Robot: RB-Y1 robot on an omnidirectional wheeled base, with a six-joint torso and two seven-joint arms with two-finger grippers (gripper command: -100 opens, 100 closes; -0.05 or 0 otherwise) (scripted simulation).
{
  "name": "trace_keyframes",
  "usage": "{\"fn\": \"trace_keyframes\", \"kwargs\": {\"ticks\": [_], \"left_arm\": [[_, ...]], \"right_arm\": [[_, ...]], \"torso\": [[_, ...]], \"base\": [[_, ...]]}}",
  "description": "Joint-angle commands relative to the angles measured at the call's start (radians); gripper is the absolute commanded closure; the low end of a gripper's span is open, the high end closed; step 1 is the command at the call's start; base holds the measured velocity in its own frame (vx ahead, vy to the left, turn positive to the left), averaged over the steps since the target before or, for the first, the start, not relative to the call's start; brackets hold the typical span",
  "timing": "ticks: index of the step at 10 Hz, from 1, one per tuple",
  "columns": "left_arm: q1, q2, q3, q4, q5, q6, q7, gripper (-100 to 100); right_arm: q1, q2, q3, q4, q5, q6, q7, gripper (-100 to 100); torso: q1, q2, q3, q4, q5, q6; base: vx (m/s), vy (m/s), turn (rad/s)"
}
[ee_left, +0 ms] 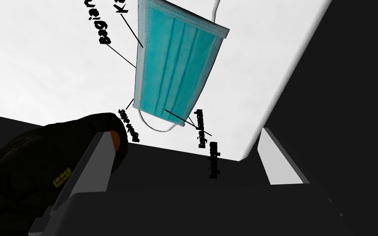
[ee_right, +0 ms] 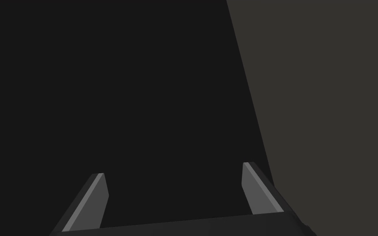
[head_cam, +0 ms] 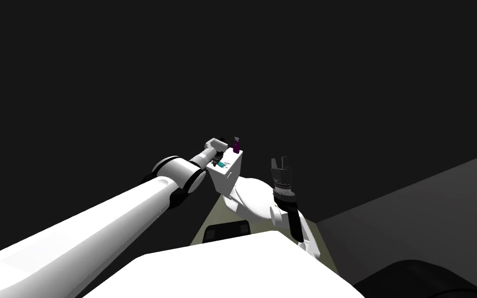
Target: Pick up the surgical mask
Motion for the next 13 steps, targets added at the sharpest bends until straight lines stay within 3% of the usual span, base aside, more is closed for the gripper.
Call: {"fn": "trace_keyframes", "kwargs": {"ticks": [1, 4, 5, 6, 10, 11, 12, 13], "left_arm": [[0.024, -0.001, -0.002, 0.007, -0.006, -0.029, 0.000, -100], [0.036, -0.001, -0.003, 0.010, -0.009, -0.044, 0.000, -100], [0.041, 0.000, -0.004, -0.014, -0.009, -0.025, 0.001, -100], [0.042, 0.000, -0.004, -0.016, -0.010, -0.025, 0.001, 100], [0.042, 0.002, -0.003, -0.015, -0.010, -0.025, 0.003, 100], [0.042, 0.002, -0.003, -0.015, -0.010, -0.025, 0.004, 0], [0.012, 0.000, -0.001, 0.003, -0.003, -0.015, 0.000, 100], [0.012, 0.000, -0.001, 0.003, -0.003, -0.015, 0.000, 100]], "right_arm": [[0.000, 0.000, 0.000, 0.000, 0.000, 0.000, 0.000, 0], [0.000, 0.000, 0.000, 0.000, 0.000, 0.000, 0.000, 0], [0.000, 0.000, 0.000, 0.000, 0.000, 0.000, 0.000, 0], [0.000, 0.000, 0.000, 0.000, 0.000, 0.000, 0.000, 0], [0.000, 0.000, 0.000, 0.000, 0.000, 0.000, 0.000, 0], [0.000, 0.000, 0.000, 0.000, 0.000, 0.000, 0.000, 0], [0.000, 0.000, 0.000, 0.000, 0.000, 0.000, 0.000, 0], [0.000, 0.000, 0.000, 0.000, 0.000, 0.000, 0.000, 0]], "torso": [[0.000, 0.000, 0.000, 0.000, 0.000, 0.000], [0.000, -0.001, -0.001, 0.000, 0.000, 0.000], [0.000, -0.001, -0.001, 0.000, 0.000, 0.000], [0.000, -0.001, 0.000, 0.000, 0.000, 0.000], [-0.001, -0.002, -0.001, -0.001, 0.000, 0.002], [-0.001, -0.002, -0.002, -0.001, -0.001, 0.002], [-0.001, -0.002, -0.002, -0.001, -0.001, 0.002], [-0.002, -0.001, -0.001, 0.000, -0.001, 0.002]], "base": [[0.022, -0.003, -0.017], [0.019, -0.001, -0.003], [0.007, -0.001, -0.001], [0.000, 0.000, 0.000], [-0.001, 0.000, 0.004], [0.000, 0.000, 0.000], [-0.020, 0.001, 0.002], [-0.021, 0.002, -0.004]]}}
